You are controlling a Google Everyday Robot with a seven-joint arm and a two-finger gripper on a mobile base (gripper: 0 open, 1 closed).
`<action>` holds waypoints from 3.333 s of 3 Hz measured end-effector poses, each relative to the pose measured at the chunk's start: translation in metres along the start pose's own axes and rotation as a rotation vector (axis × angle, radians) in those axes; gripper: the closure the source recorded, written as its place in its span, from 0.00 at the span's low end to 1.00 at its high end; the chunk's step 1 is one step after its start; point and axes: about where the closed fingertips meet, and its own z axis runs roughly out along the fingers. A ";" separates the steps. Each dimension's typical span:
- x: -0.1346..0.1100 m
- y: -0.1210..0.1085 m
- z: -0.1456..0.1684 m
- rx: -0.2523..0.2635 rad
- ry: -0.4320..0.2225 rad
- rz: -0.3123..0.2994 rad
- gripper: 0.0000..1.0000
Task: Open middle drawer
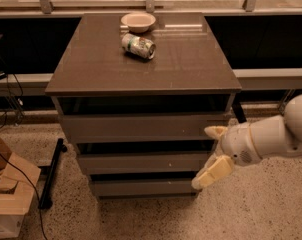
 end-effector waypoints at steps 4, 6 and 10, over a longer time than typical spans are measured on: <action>0.045 -0.027 0.094 -0.048 -0.093 0.088 0.00; 0.070 -0.091 0.157 0.098 -0.091 0.099 0.00; 0.118 -0.166 0.211 0.157 -0.028 0.225 0.00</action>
Offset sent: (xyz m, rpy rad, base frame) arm 0.0272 0.0297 -0.1204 0.2028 0.1281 -0.0212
